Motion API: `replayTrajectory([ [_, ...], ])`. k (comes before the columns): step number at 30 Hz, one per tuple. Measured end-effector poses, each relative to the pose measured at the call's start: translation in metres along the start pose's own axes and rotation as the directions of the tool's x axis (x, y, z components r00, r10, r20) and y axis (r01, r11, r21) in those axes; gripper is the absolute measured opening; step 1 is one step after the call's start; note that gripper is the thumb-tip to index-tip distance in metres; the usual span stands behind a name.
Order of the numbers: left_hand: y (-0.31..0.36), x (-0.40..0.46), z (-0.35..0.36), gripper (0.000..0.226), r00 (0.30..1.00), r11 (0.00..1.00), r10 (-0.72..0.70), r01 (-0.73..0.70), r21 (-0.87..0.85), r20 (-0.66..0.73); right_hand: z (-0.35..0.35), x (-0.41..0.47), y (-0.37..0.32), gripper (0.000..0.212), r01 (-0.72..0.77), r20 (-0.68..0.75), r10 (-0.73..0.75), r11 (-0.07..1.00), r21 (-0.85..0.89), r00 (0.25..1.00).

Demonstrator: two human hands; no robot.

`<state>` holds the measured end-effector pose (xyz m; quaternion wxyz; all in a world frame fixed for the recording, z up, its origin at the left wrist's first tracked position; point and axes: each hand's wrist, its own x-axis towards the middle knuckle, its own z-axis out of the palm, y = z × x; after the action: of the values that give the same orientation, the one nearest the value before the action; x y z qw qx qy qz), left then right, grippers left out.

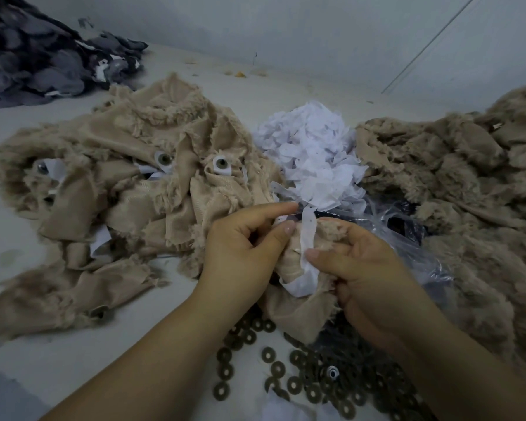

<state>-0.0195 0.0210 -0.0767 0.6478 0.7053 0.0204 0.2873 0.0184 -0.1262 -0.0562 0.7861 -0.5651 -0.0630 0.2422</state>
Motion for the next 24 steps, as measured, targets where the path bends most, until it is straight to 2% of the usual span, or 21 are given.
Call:
replayTrajectory([
  [3,0.0015,0.0001,-0.0016,0.026,1.0,0.999,-0.018,0.017,-0.041,-0.008,-0.0003,0.0008,-0.0007,0.034,0.01,-0.006,-0.01,1.0,0.008,1.0],
  [7,0.0033,-0.0005,-0.0033,0.008,0.997,0.999,0.037,-0.038,0.008,0.067,0.0004,-0.0002,-0.0017,0.029,-0.001,0.0,0.001,1.0,0.023,1.0],
  [9,0.0023,-0.0005,-0.0021,0.017,0.992,0.995,0.003,-0.015,0.096,0.126,0.0007,-0.0005,-0.0028,0.032,-0.002,0.018,0.002,1.0,0.028,1.0],
  [11,0.001,0.0002,-0.0017,0.024,0.988,0.988,-0.039,0.015,0.154,0.152,0.0014,-0.0004,-0.0033,0.045,-0.002,0.028,0.001,0.999,0.032,1.0],
  [16,-0.0015,0.0023,-0.0039,0.027,0.994,0.992,-0.022,0.007,0.128,0.111,0.0018,-0.0001,-0.0023,0.043,-0.014,0.025,0.013,0.999,0.038,1.0],
  [20,0.0006,0.0017,-0.0036,0.006,0.993,0.995,0.034,-0.045,0.089,0.115,0.0008,0.0004,-0.0031,0.06,0.02,0.002,-0.02,0.999,0.032,1.0],
  [22,0.0025,-0.0005,-0.0029,0.029,0.983,0.994,0.063,-0.077,0.073,0.171,-0.0003,-0.0001,-0.0024,0.066,0.042,0.007,-0.042,0.999,-0.009,0.999],
  [24,0.0048,-0.0014,-0.0006,0.036,0.979,0.994,0.048,-0.065,0.083,0.196,-0.001,-0.0005,0.0002,0.066,0.066,0.021,-0.064,0.995,-0.078,0.998],
])
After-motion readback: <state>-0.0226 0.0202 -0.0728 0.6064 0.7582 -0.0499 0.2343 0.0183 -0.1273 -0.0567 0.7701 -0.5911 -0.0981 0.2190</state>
